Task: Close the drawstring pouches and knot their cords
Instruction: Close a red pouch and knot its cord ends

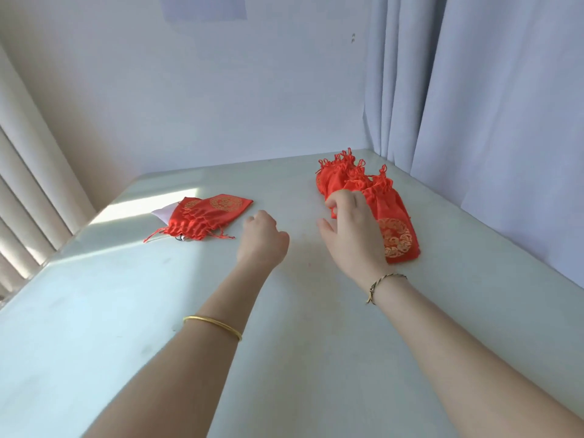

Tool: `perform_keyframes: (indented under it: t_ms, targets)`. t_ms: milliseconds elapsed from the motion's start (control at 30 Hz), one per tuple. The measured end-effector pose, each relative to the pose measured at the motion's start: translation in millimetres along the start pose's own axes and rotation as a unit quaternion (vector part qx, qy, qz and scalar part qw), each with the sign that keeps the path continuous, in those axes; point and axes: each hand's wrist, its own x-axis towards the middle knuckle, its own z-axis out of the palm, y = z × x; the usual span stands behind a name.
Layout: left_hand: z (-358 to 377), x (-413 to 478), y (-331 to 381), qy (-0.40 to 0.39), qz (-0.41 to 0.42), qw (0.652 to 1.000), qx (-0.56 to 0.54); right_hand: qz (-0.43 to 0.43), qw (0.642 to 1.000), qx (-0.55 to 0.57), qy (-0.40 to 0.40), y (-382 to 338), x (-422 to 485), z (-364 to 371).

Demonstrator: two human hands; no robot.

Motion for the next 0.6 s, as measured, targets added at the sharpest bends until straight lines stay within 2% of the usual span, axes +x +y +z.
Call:
perform_keyframes:
  t_ms: [133,233,400,600]
  targets:
    - [-43,18,-49,0.080,-0.038,0.993,0.071,-0.004,0.990,0.042,-0.137,-45,18,54]
    - [-65,32,-74,0.106,-0.048,0.990,0.085,0.006,0.981,0.072,-0.181,-66,30,91]
    - [-78,60,-95,0.124,-0.037,0.990,0.047,0.041,0.974,0.092,-0.205,-84,50,153]
    - [-79,80,-116,0.128,-0.050,0.988,-0.073,0.040,0.981,0.000,-0.191,-98,65,197]
